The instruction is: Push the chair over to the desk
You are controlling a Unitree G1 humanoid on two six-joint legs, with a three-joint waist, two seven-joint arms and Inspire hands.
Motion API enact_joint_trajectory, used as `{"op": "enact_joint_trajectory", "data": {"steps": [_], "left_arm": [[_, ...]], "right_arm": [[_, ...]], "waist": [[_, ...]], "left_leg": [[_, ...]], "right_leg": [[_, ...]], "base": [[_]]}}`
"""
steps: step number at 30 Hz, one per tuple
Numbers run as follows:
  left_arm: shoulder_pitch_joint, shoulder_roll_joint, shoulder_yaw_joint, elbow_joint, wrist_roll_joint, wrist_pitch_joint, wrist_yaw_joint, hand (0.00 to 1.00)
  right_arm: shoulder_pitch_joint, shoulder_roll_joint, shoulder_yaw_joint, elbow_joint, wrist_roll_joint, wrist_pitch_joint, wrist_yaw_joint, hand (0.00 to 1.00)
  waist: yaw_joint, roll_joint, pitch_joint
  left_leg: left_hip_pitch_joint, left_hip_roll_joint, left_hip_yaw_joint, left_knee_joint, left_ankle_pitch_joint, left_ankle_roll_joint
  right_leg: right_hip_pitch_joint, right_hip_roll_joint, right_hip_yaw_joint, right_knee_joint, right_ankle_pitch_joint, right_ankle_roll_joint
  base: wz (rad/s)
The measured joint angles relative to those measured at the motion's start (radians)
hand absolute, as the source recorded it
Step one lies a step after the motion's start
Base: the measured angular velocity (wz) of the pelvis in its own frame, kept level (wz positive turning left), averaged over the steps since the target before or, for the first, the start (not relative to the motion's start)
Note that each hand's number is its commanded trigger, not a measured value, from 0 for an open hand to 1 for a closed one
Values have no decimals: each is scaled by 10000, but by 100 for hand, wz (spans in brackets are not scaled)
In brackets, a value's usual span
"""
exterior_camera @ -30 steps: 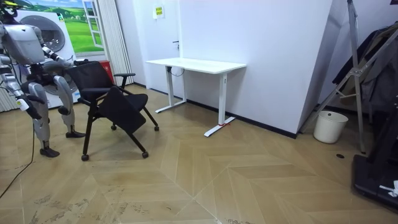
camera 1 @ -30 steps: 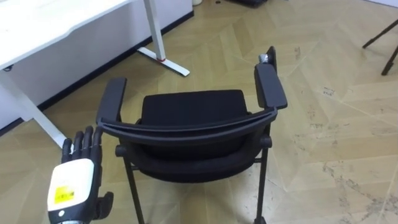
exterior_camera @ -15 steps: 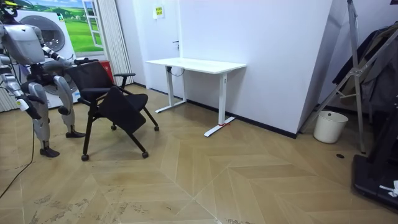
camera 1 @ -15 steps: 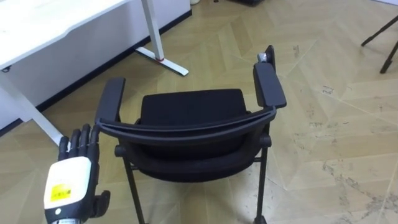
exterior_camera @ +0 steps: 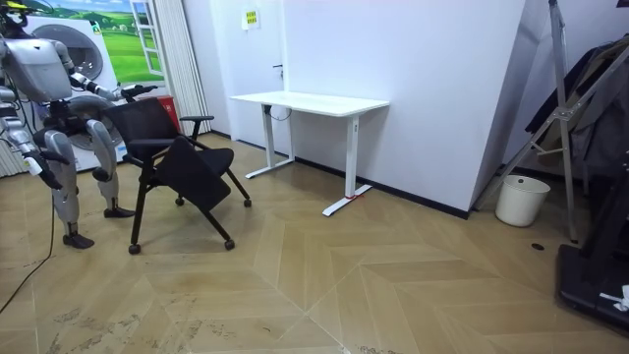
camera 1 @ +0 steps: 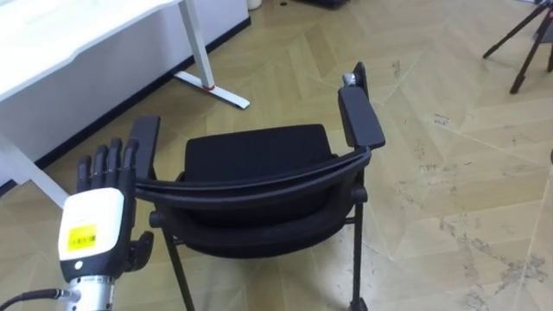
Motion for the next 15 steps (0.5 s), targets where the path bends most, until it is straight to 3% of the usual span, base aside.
{"op": "enact_joint_trajectory", "data": {"steps": [5, 15], "left_arm": [[3, -3, -82, -6, 89, 20, -13, 0], [8, -72, -780, -126, 210, 17, -6, 0]], "right_arm": [[0, 0, 8, -3, 42, 2, 7, 0], [-194, 99, 13, 86, 101, 20, 6, 0]], "waist": [[-78, -103, 59], [-255, -136, 53]], "left_leg": [[-7, -1, -1, -18, 0, 0], [-56, 4, -35, -32, 0, 0]], "right_leg": [[2, 1, -29, -3, 9, 7], [0, 2, -132, -11, 13, 8]], "base": [[1], [2]]}}
